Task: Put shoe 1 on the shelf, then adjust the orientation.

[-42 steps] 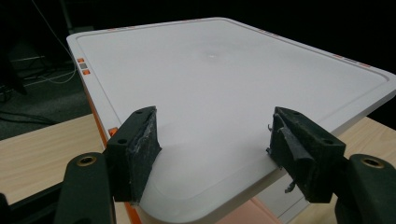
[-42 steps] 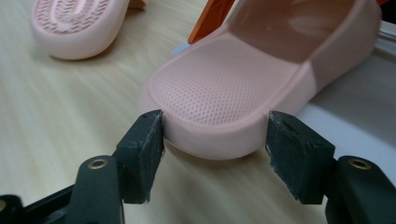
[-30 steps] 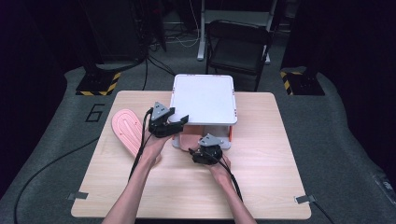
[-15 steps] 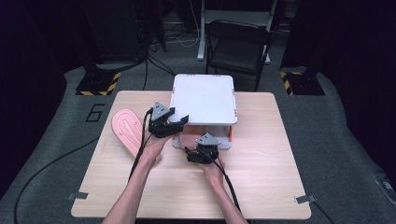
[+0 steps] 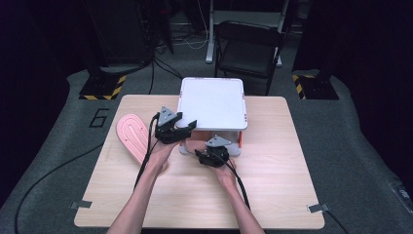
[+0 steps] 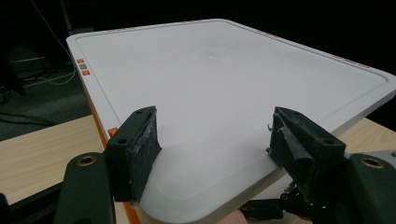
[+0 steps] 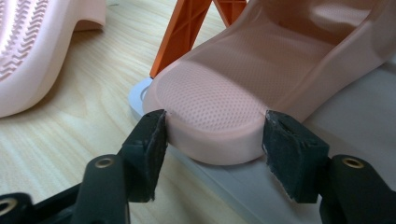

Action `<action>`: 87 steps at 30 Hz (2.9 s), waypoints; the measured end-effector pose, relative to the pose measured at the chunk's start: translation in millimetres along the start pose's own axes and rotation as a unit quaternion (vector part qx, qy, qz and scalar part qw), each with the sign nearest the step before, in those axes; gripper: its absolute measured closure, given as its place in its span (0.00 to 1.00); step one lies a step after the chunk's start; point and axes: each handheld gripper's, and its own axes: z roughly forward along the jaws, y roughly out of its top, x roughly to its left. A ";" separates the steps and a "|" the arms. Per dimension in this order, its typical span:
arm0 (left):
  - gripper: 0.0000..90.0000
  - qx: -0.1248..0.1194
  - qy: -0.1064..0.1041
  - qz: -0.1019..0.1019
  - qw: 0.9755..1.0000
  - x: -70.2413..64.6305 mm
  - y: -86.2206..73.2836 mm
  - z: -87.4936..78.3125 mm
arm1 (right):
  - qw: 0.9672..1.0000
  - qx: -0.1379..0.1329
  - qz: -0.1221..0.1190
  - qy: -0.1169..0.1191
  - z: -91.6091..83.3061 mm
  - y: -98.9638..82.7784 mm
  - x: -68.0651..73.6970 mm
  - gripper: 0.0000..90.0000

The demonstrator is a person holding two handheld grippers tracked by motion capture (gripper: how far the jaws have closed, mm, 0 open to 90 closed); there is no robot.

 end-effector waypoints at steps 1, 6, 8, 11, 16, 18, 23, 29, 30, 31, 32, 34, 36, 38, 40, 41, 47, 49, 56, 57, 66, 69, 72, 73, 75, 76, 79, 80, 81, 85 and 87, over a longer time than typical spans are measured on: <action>0.36 0.000 0.000 0.000 1.000 0.1 0.0 0.0 | 1.000 -0.003 0.003 -0.002 0.2 -0.1 0.3 0.41; 0.36 0.001 -0.001 0.003 1.000 0.2 0.0 -0.4 | 1.000 -0.004 0.026 -0.015 -4.5 -0.3 4.5 0.31; 0.36 -0.001 -0.001 0.001 1.000 0.2 -0.3 -0.2 | 0.999 -0.016 0.021 -0.035 -21.3 -1.8 3.2 0.25; 0.36 -0.004 0.000 0.003 1.000 0.0 -0.9 -0.1 | 0.999 -0.025 0.017 -0.040 -33.1 -4.2 0.4 0.25; 0.30 -0.008 0.006 0.005 1.000 -1.2 0.0 -3.2 | 0.997 -0.037 0.010 -0.065 -77.9 -18.5 -14.9 0.23; 0.29 -0.020 0.006 0.004 1.000 -0.1 -0.5 -8.3 | 0.997 -0.042 0.011 -0.069 -85.1 -21.9 -18.2 0.22; 0.28 -0.022 0.008 0.007 1.000 4.7 -3.0 -26.2 | 0.993 -0.058 0.015 -0.105 -117.7 -37.9 -30.8 0.18; 0.23 -0.040 0.017 -0.002 0.999 14.0 -11.9 -57.2 | 0.988 -0.070 0.049 -0.132 -149.6 -58.2 -47.2 0.16; 0.23 -0.045 0.023 -0.002 0.999 16.8 -14.6 -62.7 | 0.986 -0.072 0.055 -0.137 -154.4 -61.4 -49.8 0.16; 0.22 -0.047 0.028 -0.005 0.998 19.0 -18.1 -68.3 | 0.985 -0.080 0.060 -0.141 -158.2 -64.8 -52.2 0.16; 0.22 -0.048 0.035 -0.011 0.998 21.4 -21.8 -74.3 | 0.984 -0.081 0.063 -0.148 -162.3 -67.9 -54.0 0.16; 0.22 -0.060 0.042 -0.023 0.997 26.9 -30.2 -85.9 | 0.981 -0.092 0.062 -0.156 -168.5 -74.0 -56.4 0.16; 0.22 -0.067 0.051 -0.036 0.996 34.2 -40.1 -99.0 | 0.982 -0.095 0.060 -0.155 -173.1 -78.8 -58.2 0.16; 0.22 -0.071 0.065 -0.047 0.994 40.4 -48.9 -108.5 | 0.982 -0.096 0.056 -0.155 -175.5 -81.5 -59.9 0.16; 0.22 -0.064 0.077 -0.047 0.994 46.3 -56.2 -116.0 | 0.980 -0.099 0.063 -0.159 -176.2 -82.4 -60.2 0.16; 0.22 -0.060 0.081 -0.049 0.994 49.3 -59.9 -119.5 | 0.981 -0.100 0.059 -0.158 -176.7 -82.9 -60.8 0.16; 0.22 -0.041 0.114 -0.044 0.992 59.3 -76.2 -134.5 | 0.984 -0.091 0.050 -0.144 -171.8 -84.1 -57.0 0.16; 0.22 -0.039 0.125 -0.043 0.990 61.9 -79.8 -137.6 | 0.984 -0.092 0.043 -0.144 -170.4 -83.2 -55.8 0.16; 0.24 -0.003 0.197 -0.066 0.978 79.2 -106.8 -142.4 | 0.982 -0.103 0.047 -0.152 -176.7 -83.4 -59.3 0.16; 0.24 0.005 0.208 -0.076 0.975 82.7 -111.3 -141.4 | 0.982 -0.101 0.050 -0.155 -177.4 -83.9 -59.8 0.17; 0.25 0.039 0.256 -0.088 0.962 99.7 -121.3 -116.0 | 0.982 -0.098 0.038 -0.160 -178.8 -86.4 -57.9 0.17; 0.27 0.052 0.266 -0.085 0.959 106.5 -122.4 -107.4 | 0.982 -0.092 0.039 -0.159 -180.5 -89.0 -58.6 0.17; 0.28 0.065 0.273 -0.073 0.957 110.9 -122.2 -105.9 | 0.982 -0.092 0.036 -0.163 -181.7 -91.2 -59.8 0.17; 0.29 0.071 0.283 -0.071 0.954 113.4 -123.4 -109.0 | 0.982 -0.090 0.032 -0.163 -182.8 -92.1 -60.7 0.18; 0.29 0.076 0.290 -0.061 0.952 115.4 -124.0 -112.0 | 0.982 -0.091 0.033 -0.164 -183.0 -92.4 -60.7 0.18; 0.30 0.079 0.295 -0.059 0.950 116.6 -125.2 -115.1 | 0.982 -0.090 0.032 -0.163 -183.4 -92.7 -60.7 0.18; 0.30 0.084 0.300 -0.060 0.948 122.1 -131.0 -123.1 | 0.983 -0.085 0.028 -0.162 -184.5 -92.5 -59.7 0.18; 0.30 0.087 0.302 -0.061 0.947 124.2 -133.0 -126.0 | 0.981 -0.091 0.032 -0.166 -183.6 -92.4 -58.7 0.18; 0.31 0.094 0.304 -0.066 0.946 127.1 -137.7 -131.6 | 0.983 -0.089 0.027 -0.160 -183.2 -91.3 -57.8 0.18; 0.31 0.095 0.300 -0.082 0.946 135.4 -149.4 -141.6 | 0.983 -0.089 0.027 -0.160 -182.2 -90.1 -56.4 0.18; 0.31 0.091 0.298 -0.087 0.946 137.5 -151.4 -143.9 | 0.982 -0.090 0.028 -0.162 -181.7 -90.2 -56.3 0.18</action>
